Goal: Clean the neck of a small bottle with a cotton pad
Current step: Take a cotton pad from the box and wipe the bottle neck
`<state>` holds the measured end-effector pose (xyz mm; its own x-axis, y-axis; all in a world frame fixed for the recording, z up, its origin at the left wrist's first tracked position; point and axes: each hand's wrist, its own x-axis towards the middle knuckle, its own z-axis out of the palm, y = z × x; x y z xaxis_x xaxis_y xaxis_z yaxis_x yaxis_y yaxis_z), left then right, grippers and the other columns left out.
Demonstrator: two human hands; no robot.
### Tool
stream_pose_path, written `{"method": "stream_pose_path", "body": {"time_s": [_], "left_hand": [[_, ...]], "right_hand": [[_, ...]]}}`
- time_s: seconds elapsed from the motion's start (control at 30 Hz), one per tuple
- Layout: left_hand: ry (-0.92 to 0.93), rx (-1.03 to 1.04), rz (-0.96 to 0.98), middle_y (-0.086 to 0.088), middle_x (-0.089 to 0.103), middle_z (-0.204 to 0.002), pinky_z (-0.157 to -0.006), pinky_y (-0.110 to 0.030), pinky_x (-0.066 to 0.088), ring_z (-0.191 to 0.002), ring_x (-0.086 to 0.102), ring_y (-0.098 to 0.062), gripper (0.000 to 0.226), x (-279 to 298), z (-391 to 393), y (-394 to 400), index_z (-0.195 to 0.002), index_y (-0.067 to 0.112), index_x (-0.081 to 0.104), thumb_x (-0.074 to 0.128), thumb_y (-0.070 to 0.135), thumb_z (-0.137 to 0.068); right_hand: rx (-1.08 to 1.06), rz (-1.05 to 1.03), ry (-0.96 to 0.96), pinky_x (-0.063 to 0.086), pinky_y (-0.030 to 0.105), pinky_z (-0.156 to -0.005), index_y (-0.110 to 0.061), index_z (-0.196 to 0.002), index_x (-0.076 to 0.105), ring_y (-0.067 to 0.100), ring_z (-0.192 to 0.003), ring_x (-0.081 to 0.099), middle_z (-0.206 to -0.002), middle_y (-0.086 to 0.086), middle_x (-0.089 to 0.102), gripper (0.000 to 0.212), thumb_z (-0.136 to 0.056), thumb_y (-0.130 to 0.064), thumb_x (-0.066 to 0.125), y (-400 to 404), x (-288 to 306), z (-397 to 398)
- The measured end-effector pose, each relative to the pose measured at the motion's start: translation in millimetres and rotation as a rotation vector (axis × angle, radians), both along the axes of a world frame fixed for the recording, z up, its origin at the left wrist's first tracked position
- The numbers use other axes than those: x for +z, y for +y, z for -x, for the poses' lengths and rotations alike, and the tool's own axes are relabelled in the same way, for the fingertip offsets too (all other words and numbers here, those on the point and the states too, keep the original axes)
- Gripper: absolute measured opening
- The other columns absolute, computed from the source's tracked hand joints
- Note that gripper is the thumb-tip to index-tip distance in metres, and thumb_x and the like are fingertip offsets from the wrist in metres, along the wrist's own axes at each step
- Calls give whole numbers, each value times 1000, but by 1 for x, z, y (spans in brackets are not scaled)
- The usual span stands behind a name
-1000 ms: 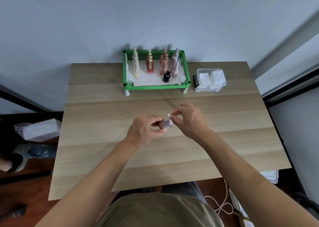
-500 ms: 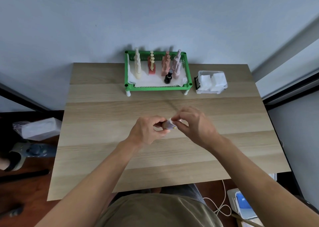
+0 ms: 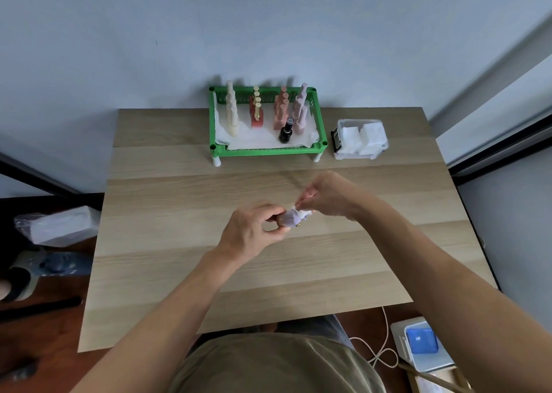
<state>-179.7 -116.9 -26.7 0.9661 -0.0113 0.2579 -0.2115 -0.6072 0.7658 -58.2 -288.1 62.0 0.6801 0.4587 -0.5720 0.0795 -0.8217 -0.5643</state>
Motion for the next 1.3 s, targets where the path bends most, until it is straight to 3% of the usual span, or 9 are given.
{"method": "stream_pose_path", "body": {"time_s": [0.1, 0.3, 0.4, 0.57, 0.8, 0.93, 1.03, 1.17, 1.3], "left_hand": [[-8, 1, 7, -1, 78, -92, -73, -35, 60, -80, 71, -17, 23, 0, 1, -4, -98, 6, 78, 87, 11, -77], [-20, 49, 66, 1, 80, -95, -76, -29, 62, -82, 74, -12, 25, 1, -3, -6, -100, 6, 78, 88, 14, -78], [38, 86, 125, 3, 80, -103, -84, -29, 63, -92, 76, -8, 29, 0, -6, 2, -106, 8, 78, 88, 16, -80], [184, 148, 279, 7, 80, -101, -88, -31, 63, -92, 76, -3, 34, -6, -2, 3, -107, 13, 78, 90, 18, -76], [297, 225, 402, 7, 81, -94, -85, -42, 64, -88, 78, -9, 44, -5, -3, -2, -105, 20, 77, 86, 43, -69], [306, 204, 384, 9, 81, -93, -83, -36, 65, -86, 77, -5, 39, -2, -5, -6, -104, 22, 77, 88, 39, -70], [261, 219, 303, 14, 80, -90, -77, -19, 61, -82, 75, 2, 31, -1, -5, -7, -99, 23, 77, 91, 29, -72], [210, 211, 230, 18, 77, -87, -75, -10, 55, -84, 73, 3, 28, 3, -3, -12, -95, 24, 76, 92, 25, -72], [236, 184, 302, 12, 80, -90, -79, -25, 63, -82, 75, 1, 30, 5, -3, -11, -98, 24, 78, 91, 26, -71]], "right_hand": [[-7, 38, 89, 51, 23, -64, -23, -80, 79, 10, -78, 70, -82, -4, 77, 6, -86, -21, 78, 0, 0, -9], [16, 178, 77, 59, 30, -80, -10, -93, 79, 22, -91, 74, -92, 8, 79, 13, -82, -17, 81, -14, -3, -22], [-94, -4, -71, 58, 31, -82, -17, -93, 80, 11, -81, 72, -84, -5, 78, 8, -87, -21, 77, -34, -5, -24], [-192, -311, -226, 42, 5, -58, -27, -90, 78, -9, -61, 60, -68, -22, 71, 4, -88, -24, 77, -42, -16, 3], [-456, -461, -253, 48, 14, -64, -25, -99, 73, 0, -70, 60, -83, -2, 72, 8, -92, -28, 71, -32, -41, 46], [-551, -533, -172, 55, 33, -68, -38, -93, 76, 9, -72, 64, -84, 0, 76, 12, -93, -30, 68, -19, -44, 63], [-530, -606, -131, 52, 14, -69, -49, -85, 76, -4, -73, 67, -82, -15, 78, 23, -91, -27, 74, -20, -41, 66], [-512, -599, -82, 52, 14, -72, -33, -97, 79, -4, -76, 68, -87, -9, 80, 9, -89, -28, 77, -27, -39, 63], [-480, -570, -104, 51, 18, -69, -20, -104, 80, -1, -70, 63, -79, -6, 77, 14, -92, -24, 74, -31, -38, 61]]}}
